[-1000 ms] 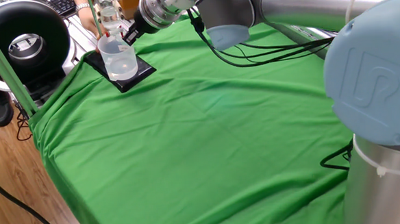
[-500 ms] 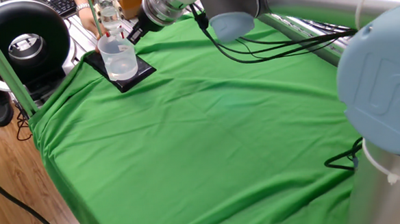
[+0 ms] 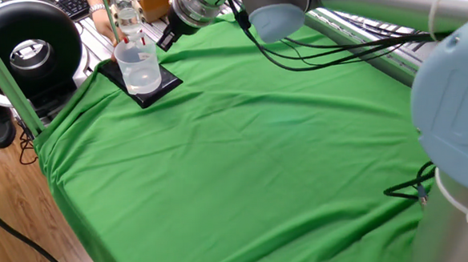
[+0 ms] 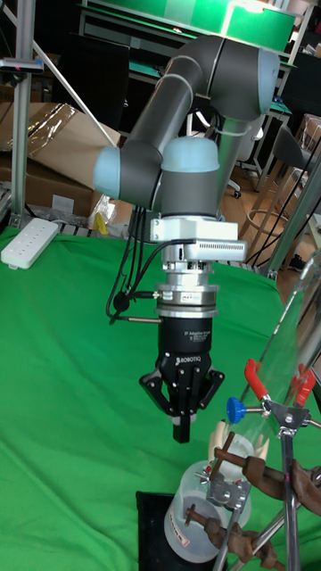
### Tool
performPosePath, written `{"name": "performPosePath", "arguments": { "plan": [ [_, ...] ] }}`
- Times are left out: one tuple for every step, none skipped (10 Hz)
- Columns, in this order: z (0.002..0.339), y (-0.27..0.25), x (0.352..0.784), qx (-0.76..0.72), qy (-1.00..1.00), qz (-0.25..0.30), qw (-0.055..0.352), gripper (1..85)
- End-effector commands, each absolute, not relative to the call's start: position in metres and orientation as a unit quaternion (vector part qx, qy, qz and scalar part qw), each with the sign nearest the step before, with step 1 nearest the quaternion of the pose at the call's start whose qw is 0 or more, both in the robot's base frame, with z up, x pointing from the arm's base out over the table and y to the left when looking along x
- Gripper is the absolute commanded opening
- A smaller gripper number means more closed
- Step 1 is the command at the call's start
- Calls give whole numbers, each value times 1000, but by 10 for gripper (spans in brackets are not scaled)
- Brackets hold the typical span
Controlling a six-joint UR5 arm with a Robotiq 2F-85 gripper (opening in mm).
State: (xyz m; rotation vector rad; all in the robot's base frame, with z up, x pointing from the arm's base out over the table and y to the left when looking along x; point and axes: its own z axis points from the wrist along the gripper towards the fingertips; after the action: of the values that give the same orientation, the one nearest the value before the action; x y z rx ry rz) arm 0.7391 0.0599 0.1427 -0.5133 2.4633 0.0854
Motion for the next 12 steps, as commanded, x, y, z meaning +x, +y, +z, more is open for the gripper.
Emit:
{"name": "performPosePath", "arguments": {
  "plan": [
    [153, 46, 720, -187, 942, 23, 278, 13],
    [155, 40, 712, -183, 948, 23, 261, 13],
    [153, 34, 701, -175, 955, 24, 237, 13],
    [152, 30, 693, -166, 961, 22, 218, 13],
    [153, 25, 688, -156, 967, 14, 203, 13],
    [154, 21, 682, -142, 973, 6, 184, 13],
    [154, 17, 676, -135, 976, 0, 170, 13],
    [152, 17, 668, -121, 981, 4, 151, 13],
    [153, 13, 666, -114, 983, -1, 141, 13],
    [155, 8, 662, -102, 987, -7, 128, 13],
    [158, 4, 651, -81, 992, -9, 99, 13],
    [162, 2, 639, -65, 995, -7, 71, 13]
  ]
}}
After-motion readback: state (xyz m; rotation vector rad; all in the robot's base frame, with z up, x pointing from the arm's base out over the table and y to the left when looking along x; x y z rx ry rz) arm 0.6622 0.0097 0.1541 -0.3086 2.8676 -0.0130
